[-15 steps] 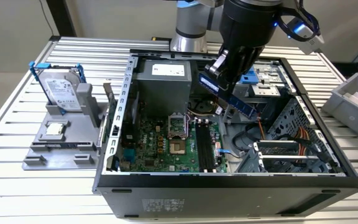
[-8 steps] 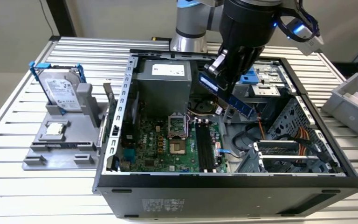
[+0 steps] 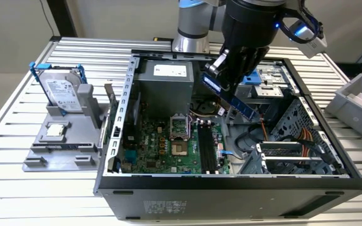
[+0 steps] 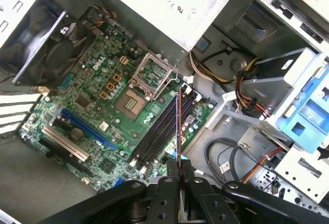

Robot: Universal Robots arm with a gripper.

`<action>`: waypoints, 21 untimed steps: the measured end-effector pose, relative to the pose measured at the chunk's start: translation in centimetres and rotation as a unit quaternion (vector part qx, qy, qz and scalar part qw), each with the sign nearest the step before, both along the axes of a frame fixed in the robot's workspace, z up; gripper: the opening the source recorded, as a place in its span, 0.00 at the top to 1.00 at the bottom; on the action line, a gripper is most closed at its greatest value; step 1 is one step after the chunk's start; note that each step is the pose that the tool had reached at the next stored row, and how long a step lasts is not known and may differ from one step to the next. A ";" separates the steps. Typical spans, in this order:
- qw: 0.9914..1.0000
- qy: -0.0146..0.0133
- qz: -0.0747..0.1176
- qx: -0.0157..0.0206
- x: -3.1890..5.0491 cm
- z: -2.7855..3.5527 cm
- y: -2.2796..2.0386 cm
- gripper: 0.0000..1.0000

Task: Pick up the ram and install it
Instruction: 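Pick up the ram and move it above insertion slot, then insert the ram into the slot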

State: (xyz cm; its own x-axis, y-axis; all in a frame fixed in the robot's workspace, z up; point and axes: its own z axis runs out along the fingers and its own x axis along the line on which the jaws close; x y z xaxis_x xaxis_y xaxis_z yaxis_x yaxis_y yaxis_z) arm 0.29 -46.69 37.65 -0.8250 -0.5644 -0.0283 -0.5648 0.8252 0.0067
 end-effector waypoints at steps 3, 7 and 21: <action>1.000 0.000 -0.011 0.000 0.00 0.00 0.00 1.00; 1.000 0.000 -0.027 0.000 0.00 -0.01 0.00 1.00; 0.997 0.000 -0.072 0.000 0.00 -0.05 0.00 1.00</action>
